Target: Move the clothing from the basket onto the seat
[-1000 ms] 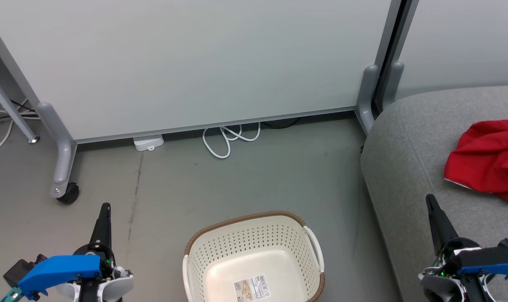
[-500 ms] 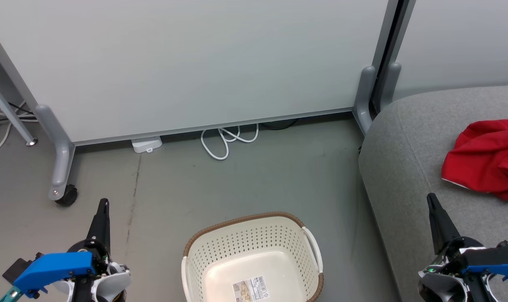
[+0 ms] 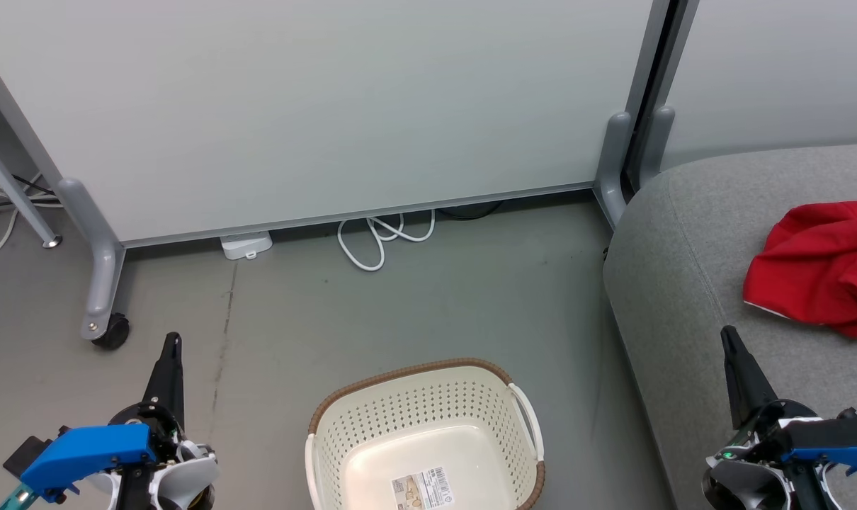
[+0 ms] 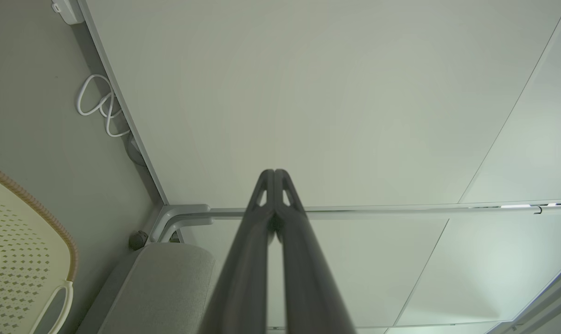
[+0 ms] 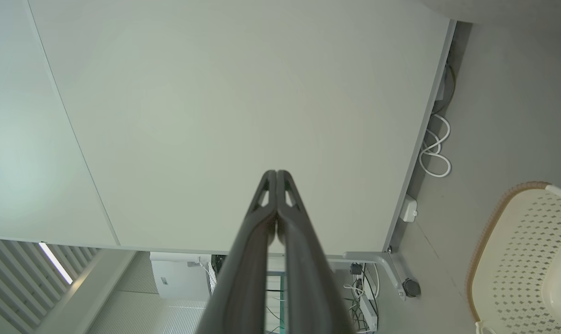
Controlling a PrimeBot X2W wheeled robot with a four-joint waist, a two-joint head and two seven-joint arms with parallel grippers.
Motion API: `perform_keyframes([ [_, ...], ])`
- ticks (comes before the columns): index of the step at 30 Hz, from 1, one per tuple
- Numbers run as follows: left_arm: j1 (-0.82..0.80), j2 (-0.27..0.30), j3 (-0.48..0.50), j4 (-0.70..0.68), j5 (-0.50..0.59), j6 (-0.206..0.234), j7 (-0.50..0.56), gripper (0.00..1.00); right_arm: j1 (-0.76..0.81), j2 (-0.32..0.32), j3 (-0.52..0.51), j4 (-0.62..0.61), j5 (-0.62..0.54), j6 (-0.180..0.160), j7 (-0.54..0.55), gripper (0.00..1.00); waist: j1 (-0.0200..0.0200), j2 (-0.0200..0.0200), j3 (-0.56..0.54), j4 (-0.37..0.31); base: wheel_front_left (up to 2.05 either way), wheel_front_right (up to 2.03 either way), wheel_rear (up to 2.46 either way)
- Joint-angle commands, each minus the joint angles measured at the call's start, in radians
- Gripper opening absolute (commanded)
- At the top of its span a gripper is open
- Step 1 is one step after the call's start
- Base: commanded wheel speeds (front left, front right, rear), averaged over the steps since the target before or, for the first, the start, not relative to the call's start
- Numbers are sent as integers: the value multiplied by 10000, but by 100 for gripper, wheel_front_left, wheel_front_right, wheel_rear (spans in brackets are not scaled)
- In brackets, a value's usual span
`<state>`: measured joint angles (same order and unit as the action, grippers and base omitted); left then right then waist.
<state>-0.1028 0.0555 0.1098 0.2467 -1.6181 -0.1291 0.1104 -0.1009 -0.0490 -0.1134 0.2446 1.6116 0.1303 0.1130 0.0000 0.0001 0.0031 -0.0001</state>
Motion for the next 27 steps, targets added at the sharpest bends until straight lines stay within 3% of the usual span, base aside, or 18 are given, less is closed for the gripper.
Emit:
perform_keyframes([
  [1,-104,-22,12,-45,20,-28,23,0,-142,-23,-17,17,23,7,23,0,0,-1,0,1,0,0,0],
  [27,-106,-32,33,-45,47,-28,43,0,-142,-23,-15,16,25,7,21,0,0,-1,0,1,0,0,0],
])
